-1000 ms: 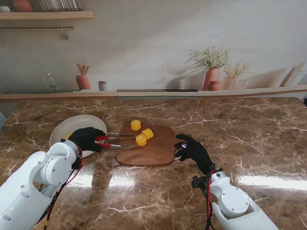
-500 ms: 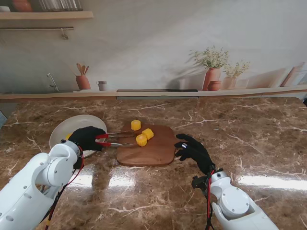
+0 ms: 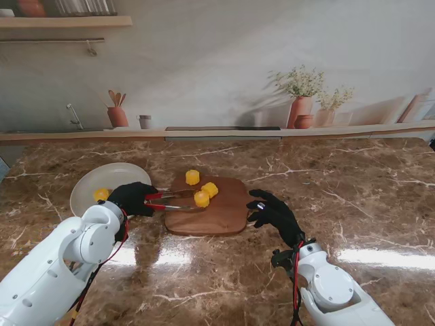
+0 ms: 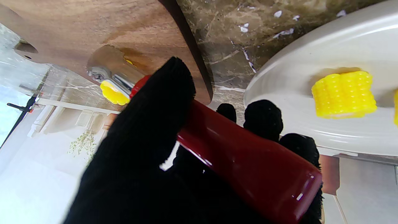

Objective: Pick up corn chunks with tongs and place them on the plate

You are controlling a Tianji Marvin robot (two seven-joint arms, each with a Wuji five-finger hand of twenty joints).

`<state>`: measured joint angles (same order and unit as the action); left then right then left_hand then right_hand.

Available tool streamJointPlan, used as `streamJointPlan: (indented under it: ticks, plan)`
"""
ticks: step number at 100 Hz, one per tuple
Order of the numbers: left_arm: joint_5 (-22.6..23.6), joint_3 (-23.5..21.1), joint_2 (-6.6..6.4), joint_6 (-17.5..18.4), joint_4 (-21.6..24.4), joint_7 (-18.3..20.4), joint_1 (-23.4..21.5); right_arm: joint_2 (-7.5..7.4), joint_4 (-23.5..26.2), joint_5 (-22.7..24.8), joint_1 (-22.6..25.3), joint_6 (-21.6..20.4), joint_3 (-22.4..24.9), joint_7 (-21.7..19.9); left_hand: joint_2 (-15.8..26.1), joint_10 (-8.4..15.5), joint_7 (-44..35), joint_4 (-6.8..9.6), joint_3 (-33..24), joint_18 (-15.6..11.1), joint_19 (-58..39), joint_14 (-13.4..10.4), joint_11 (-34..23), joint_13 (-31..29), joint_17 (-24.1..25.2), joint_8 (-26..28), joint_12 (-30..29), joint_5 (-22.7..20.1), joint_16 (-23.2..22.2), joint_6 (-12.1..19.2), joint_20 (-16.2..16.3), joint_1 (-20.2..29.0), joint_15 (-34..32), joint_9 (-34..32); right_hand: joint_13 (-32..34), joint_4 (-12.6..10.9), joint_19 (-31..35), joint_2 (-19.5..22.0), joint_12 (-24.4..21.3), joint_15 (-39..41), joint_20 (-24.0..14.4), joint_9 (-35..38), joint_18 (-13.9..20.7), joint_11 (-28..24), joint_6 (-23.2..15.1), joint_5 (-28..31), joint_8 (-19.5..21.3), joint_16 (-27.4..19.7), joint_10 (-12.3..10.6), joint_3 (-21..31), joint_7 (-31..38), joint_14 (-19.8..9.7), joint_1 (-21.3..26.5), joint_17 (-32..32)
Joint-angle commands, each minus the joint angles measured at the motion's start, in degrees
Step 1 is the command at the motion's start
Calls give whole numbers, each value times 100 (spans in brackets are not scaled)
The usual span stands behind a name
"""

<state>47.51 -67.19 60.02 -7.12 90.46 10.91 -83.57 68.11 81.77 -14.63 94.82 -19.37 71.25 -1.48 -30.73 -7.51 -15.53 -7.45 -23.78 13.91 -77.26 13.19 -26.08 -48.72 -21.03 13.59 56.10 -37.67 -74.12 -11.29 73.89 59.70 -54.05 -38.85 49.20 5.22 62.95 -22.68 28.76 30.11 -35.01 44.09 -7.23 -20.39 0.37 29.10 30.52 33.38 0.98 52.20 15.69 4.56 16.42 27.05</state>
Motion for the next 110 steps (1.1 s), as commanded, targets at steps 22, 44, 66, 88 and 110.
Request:
streamJointPlan:
  ticks: [22, 44, 66, 88, 110]
  plan:
    - [-152, 343, 111, -315, -150, -223, 96, 3, 27, -43, 83, 17, 24, -79, 534, 128, -364, 121, -1023, -108, -129, -137, -135, -67, -115, 16, -52, -80, 18, 425, 11, 187, -60, 201, -124, -213, -54, 41, 79, -9, -182, 30, 33, 68, -93, -84, -63, 98, -70, -92, -64, -34, -91, 2]
    - [-221, 470, 169, -447, -276, -521, 103, 0, 20, -63, 83, -1, 14, -103, 1150, 136, -691, 199, 75, -14, -239, -83, 429, -201, -179, 140, 400, -535, 7, 681, 3, 1005, -148, -413, -129, -213, -58, 42, 79, -15, -182, 34, 27, 69, -88, -97, -66, 97, -73, -100, -70, -36, -100, -1]
    - [-350, 280, 188, -371, -239, -595, -7, 2, 29, -67, 93, 5, 22, -91, 1613, 76, -1142, 349, 150, 116, -380, 63, 316, -193, -51, 186, 577, -1427, -116, 808, 113, 1426, -345, -708, -115, -215, -55, 55, 82, -3, -185, 39, 25, 65, -88, -95, -68, 104, -70, -102, -72, -23, -96, 4]
    - [-586, -220, 207, -300, 48, -587, -326, -3, 58, -49, 102, 28, 30, -97, 1496, 43, -1216, 260, -112, 206, -427, 185, 280, -167, 33, 131, 681, -1546, -159, 710, 184, 1427, -445, -782, -120, -218, -60, 67, 82, 0, -184, 36, 23, 67, -87, -97, -70, 107, -68, -107, -75, -20, -89, 0]
    - [-370, -903, 231, -455, 317, -784, -668, -11, 91, -20, 97, 65, 23, -110, 1483, 20, -1191, 222, -145, 226, -437, 185, 294, -178, 16, 71, 720, -1561, -161, 687, 218, 1427, -472, -791, -122, -216, -64, 77, 81, -2, -183, 36, 24, 71, -88, -100, -72, 106, -65, -123, -77, -26, -91, -5]
